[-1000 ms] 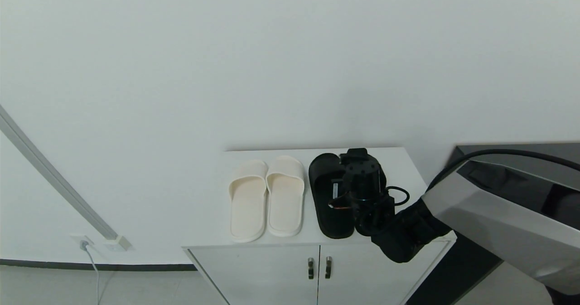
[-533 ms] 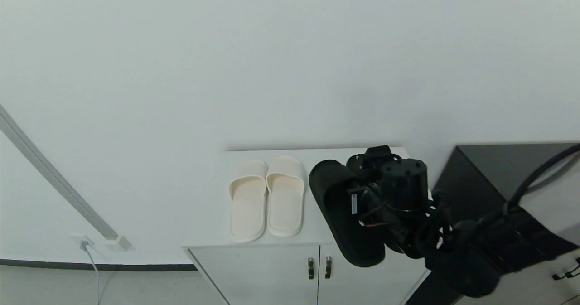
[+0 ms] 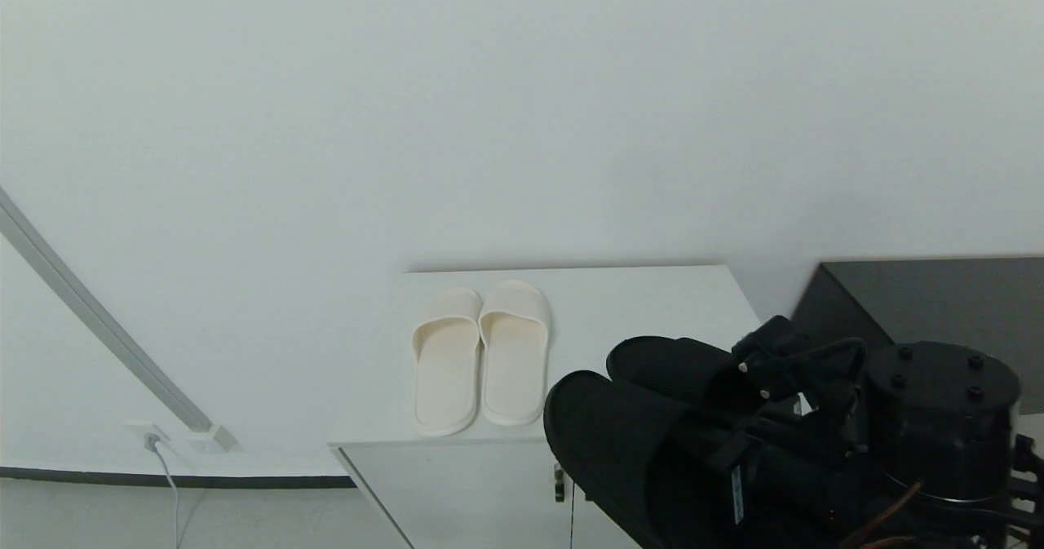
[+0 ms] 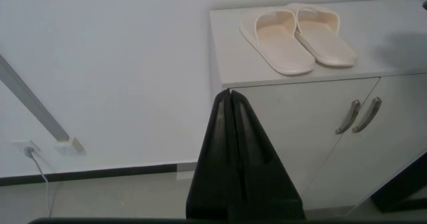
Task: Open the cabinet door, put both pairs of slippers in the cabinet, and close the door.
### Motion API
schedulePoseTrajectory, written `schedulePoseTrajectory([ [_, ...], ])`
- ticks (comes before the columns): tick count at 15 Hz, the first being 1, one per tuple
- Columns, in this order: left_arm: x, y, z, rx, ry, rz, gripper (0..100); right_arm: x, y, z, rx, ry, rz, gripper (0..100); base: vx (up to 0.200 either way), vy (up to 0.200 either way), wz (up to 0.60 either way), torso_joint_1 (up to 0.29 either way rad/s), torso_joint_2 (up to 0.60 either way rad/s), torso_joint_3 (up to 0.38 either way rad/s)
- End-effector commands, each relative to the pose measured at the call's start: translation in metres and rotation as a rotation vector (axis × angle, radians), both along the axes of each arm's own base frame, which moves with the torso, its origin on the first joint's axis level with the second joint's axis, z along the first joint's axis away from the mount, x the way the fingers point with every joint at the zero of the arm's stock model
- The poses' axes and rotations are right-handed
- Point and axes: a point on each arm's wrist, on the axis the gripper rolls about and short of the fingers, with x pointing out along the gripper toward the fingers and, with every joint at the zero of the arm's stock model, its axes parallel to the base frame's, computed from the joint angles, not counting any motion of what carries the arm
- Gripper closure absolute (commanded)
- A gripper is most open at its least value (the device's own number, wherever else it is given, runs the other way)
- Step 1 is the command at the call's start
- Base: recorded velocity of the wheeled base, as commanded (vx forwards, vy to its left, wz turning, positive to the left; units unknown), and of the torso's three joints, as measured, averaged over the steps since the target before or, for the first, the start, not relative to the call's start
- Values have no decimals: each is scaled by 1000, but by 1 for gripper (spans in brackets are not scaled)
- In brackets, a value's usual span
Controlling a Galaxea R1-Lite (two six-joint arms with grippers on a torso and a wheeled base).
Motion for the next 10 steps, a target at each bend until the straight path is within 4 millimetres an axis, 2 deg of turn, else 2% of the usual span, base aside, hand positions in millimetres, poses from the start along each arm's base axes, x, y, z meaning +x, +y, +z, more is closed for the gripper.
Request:
schedulePoseTrajectory([
  [1, 0, 0, 0, -1, 2, -1, 100, -6, -6, 7, 14, -22, 3, 100, -200, 0, 0, 2, 2, -7],
  [9, 0, 0, 0, -3, 2, -1, 100, -8, -9, 1, -9, -15, 0, 100, -200, 0, 0, 1, 0, 1],
  [10, 0, 0, 0, -3, 1, -1, 100, -8, -9, 1, -11, -13, -2, 100, 0, 0, 0, 0, 0, 0],
])
